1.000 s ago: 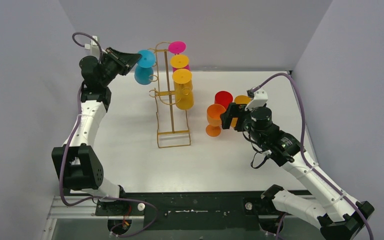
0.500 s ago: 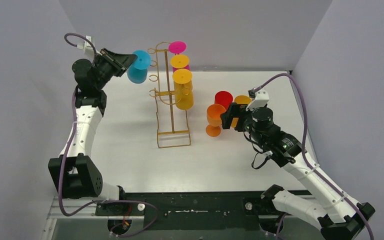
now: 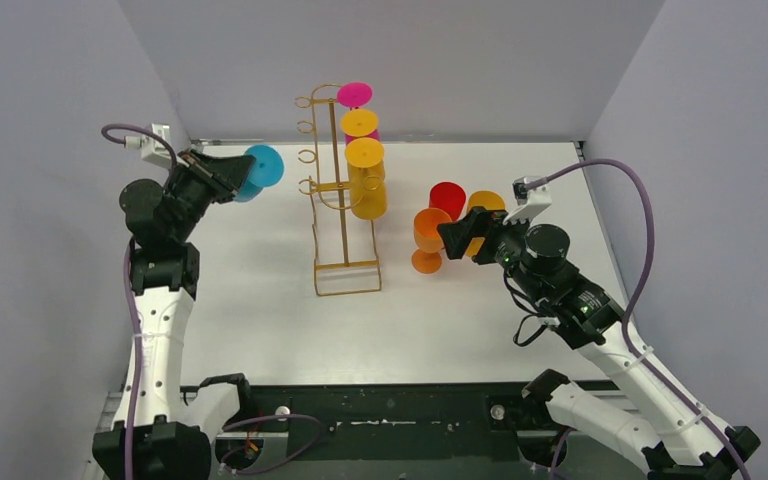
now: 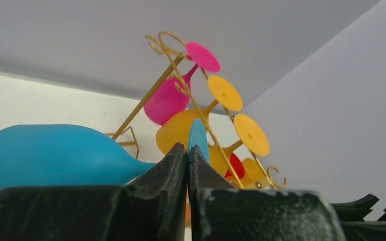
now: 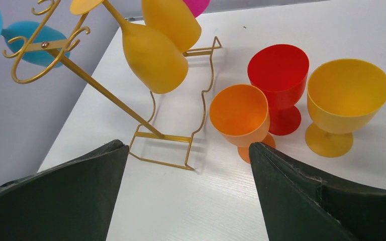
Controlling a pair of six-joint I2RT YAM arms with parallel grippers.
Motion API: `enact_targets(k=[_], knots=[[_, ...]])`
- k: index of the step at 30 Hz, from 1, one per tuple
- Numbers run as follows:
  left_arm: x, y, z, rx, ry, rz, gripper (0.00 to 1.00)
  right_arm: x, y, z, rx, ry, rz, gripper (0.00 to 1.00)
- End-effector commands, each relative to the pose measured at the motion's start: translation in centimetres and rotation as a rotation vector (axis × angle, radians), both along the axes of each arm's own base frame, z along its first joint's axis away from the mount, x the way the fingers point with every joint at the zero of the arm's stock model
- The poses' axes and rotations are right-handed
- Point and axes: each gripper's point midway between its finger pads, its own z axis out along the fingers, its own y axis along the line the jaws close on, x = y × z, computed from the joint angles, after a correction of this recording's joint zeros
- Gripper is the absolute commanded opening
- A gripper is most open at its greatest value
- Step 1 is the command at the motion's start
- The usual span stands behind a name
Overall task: Take the wine glass off the wine glass rack
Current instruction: Pick up the wine glass from the wine rack.
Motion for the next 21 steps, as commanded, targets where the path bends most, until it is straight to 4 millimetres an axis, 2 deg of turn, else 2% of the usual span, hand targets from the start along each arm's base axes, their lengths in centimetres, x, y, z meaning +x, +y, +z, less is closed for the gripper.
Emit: enact_targets(k=[1, 4, 9, 15, 18, 21], knots=[[-2.2, 0.4, -3.2, 0.042, 0.058, 0.034, 0.00, 0.0, 0.8, 1.6, 0.072, -0.060, 0.032, 0.96], [-3.5, 0.1, -5.4, 0.036, 0.098, 0.025, 0.00, -0.2, 1.1, 1.8, 0.085, -0.069, 0.051, 0.96], [-5.3, -1.2, -7.8, -0.005, 0.138, -0.033, 0.00, -0.4, 0.9, 2.6, 0.127, -0.107, 0.049, 0.97], [-8.2, -3.4, -12.4, -0.021, 0.251, -0.112, 0.00, -0.4, 1.6, 2.4, 0.155, -0.090, 0.070, 0.97], [-9.4, -4.5, -13.3, -0.017, 0.274, -0.146, 0.00, -0.3, 1.9, 1.9, 0.165, -0.070, 0.074, 0.97], [-10.5, -5.8, -13.2, -0.007, 0.263, -0.192, 0.00, -0.4, 2.3, 1.6, 0.175, -0.055, 0.090, 0.97]])
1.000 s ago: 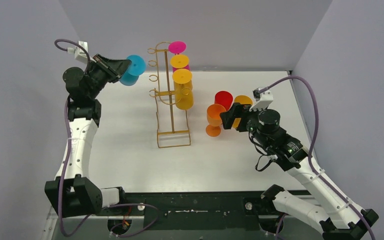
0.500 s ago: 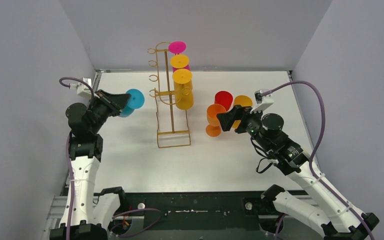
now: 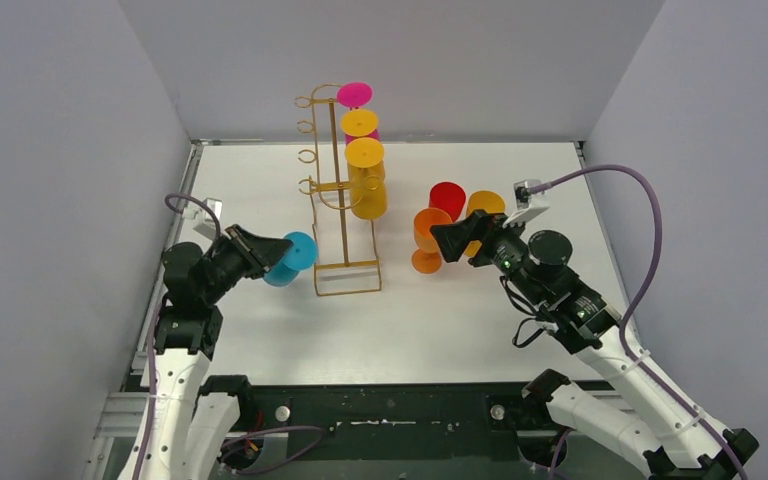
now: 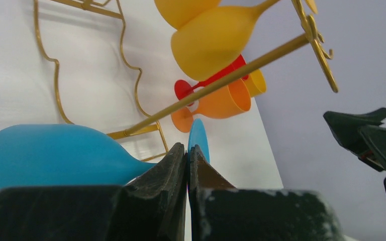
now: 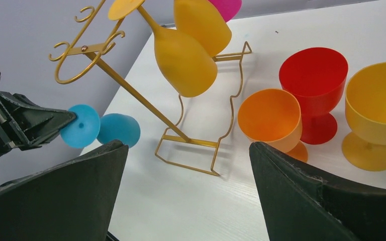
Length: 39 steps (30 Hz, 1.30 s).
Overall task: Take the wine glass off the wine glass rack
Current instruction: Place the wine glass at the center of the board.
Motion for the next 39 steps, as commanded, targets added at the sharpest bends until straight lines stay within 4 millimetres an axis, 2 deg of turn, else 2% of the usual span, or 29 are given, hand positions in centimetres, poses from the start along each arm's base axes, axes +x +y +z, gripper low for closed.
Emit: enact_targets(k=[1, 6, 9, 11, 14, 16, 18, 23, 26, 31, 34, 36, 39], knots=[[-1.8, -2.1, 1.2, -0.012, -0.039, -0.079, 0.00, 0.2, 1.1, 0.9, 0.063, -0.023, 0.037, 0.97], [-3.9, -4.9, 1.9, -0.118, -0.028, -0.126, 0.00, -0.7, 3.4, 1.3, 0.106, -0.036, 0.168, 0.94], [-5.6, -7.4, 3.2, -0.163, -0.118, -0.232, 0.00, -0.9, 5.3, 1.1, 0.131, 0.002, 0.256, 0.92], [-6.3, -9.1, 2.7, -0.161, -0.114, -0.302, 0.00, -1.3, 6.6, 1.1, 0.143, 0.012, 0.333, 0.90], [-7.5, -11.6, 2.8, -0.152, -0.139, -0.401, 0.00, -2.4, 8.4, 0.9, 0.180, 0.055, 0.451, 0.82], [-7.9, -12.5, 3.5, -0.153, -0.177, -0.419, 0.00, -3.4, 9.4, 0.5, 0.193, 0.082, 0.530, 0.76], [-8.1, -13.1, 3.9, -0.150, -0.206, -0.426, 0.00, -4.5, 10.2, 0.4, 0.193, 0.099, 0.603, 0.71], [-8.7, -14.1, 4.7, -0.179, -0.255, -0.447, 0.00, -7.1, 11.8, 0.0, 0.169, 0.099, 0.743, 0.67], [-9.0, -14.2, 5.2, -0.185, -0.284, -0.457, 0.00, -7.8, 12.3, -0.6, 0.141, 0.113, 0.782, 0.63], [-9.4, -13.9, 5.7, -0.191, -0.312, -0.458, 0.00, -8.8, 13.3, -1.3, 0.137, 0.153, 0.867, 0.49], [-9.9, -13.9, 5.9, -0.200, -0.328, -0.477, 0.00, -9.0, 13.6, -1.4, 0.134, 0.158, 0.893, 0.39], [-10.1, -14.0, 5.8, -0.200, -0.330, -0.488, 0.00, -9.0, 13.6, -1.2, 0.139, 0.147, 0.896, 0.25], [-10.3, -14.2, 5.7, -0.194, -0.330, -0.507, 0.00, -9.4, 13.6, -0.6, 0.160, 0.126, 0.915, 0.12]])
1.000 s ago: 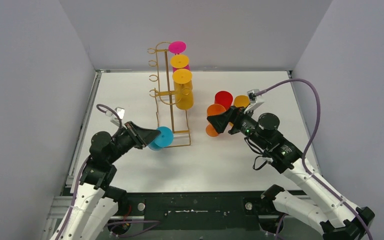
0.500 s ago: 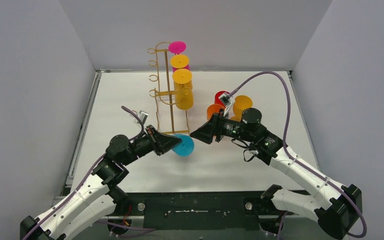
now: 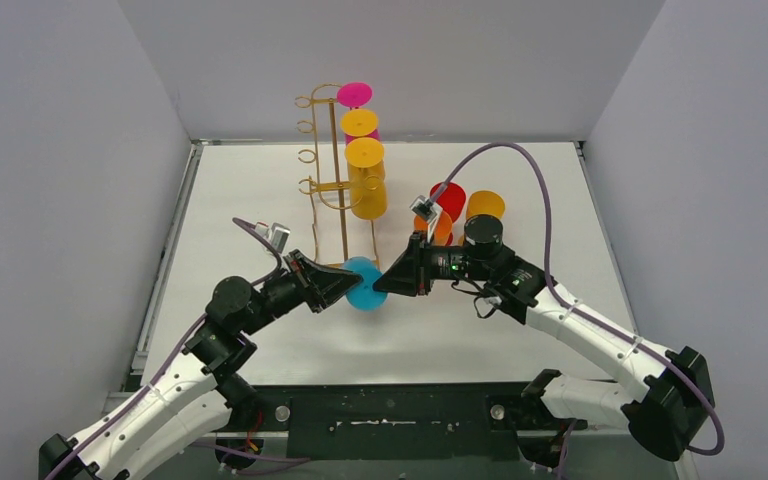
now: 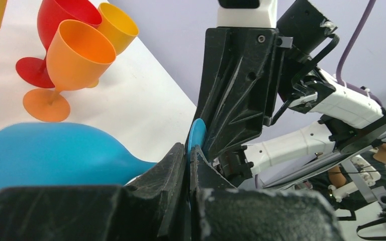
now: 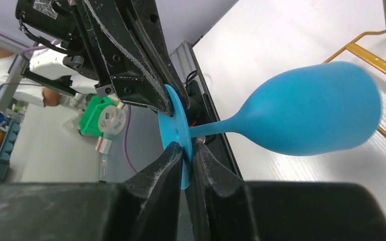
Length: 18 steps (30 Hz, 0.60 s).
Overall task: Take the wine glass off the wine glass rack
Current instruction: Place the wine glass at the center of the board.
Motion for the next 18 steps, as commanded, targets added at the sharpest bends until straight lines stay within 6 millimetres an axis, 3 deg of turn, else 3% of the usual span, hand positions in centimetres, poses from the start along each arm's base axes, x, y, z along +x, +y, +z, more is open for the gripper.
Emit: enact_targets(k=[1, 4, 6, 8, 11, 18], knots=[[-0.9, -0.1, 2.5, -0.052, -0.096, -0.035, 0.00, -0.9, 0.5, 4.2, 0.116, -0.112, 0.062, 0.09], [-0.9, -0.2, 2.2, -0.037, -0.097, -0.039, 0.00, -1.6, 0.2, 5.1, 0.145, -0.147, 0.090, 0.00], [-0.9, -0.3, 2.1, -0.029, -0.099, -0.045, 0.02, -1.4, -0.1, 5.3, 0.148, -0.170, 0.063, 0.00], [-1.1, -0.4, 2.1, -0.009, -0.104, -0.056, 0.18, -1.0, -0.3, 5.1, 0.137, -0.179, 0.029, 0.00], [-1.2, -0.4, 1.3, 0.067, -0.103, -0.066, 0.33, -0.3, -0.6, 4.7, 0.097, -0.179, -0.012, 0.00], [-2.8, -0.7, -0.5, 0.141, -0.089, -0.160, 0.43, 0.4, -1.2, 4.2, 0.051, -0.187, -0.073, 0.00]])
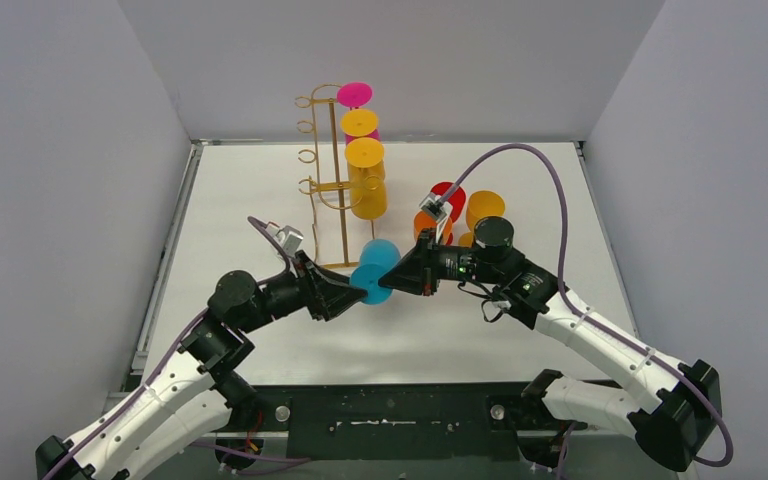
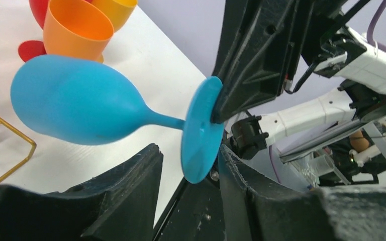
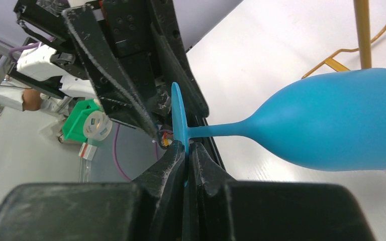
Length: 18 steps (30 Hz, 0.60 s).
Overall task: Take the wine glass off the wine glass rack
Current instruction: Place the wine glass at the center of the board.
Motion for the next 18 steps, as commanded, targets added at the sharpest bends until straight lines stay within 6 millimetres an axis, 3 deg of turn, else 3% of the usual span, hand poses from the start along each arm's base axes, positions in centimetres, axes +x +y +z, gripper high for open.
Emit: enact_targets(k=[1, 8, 18], knots=[[-2.1, -0.6, 0.8, -0.004, -0.041, -0.121, 0.43, 0.7, -0.5, 2.7, 0.033, -0.100, -0.053, 0.00], [-2.7, -1.6, 1.2, -0.111, -0.023, -0.188, 0.37, 0.4, -0.4, 3.0, 0.056, -0.111, -0.034, 0.00], [-2.4, -1.5, 2.1, -0.194, -0.039, -0.163, 0.30, -0.3, -0.5, 3.3, 0.064, -0.114, -0.009, 0.00]])
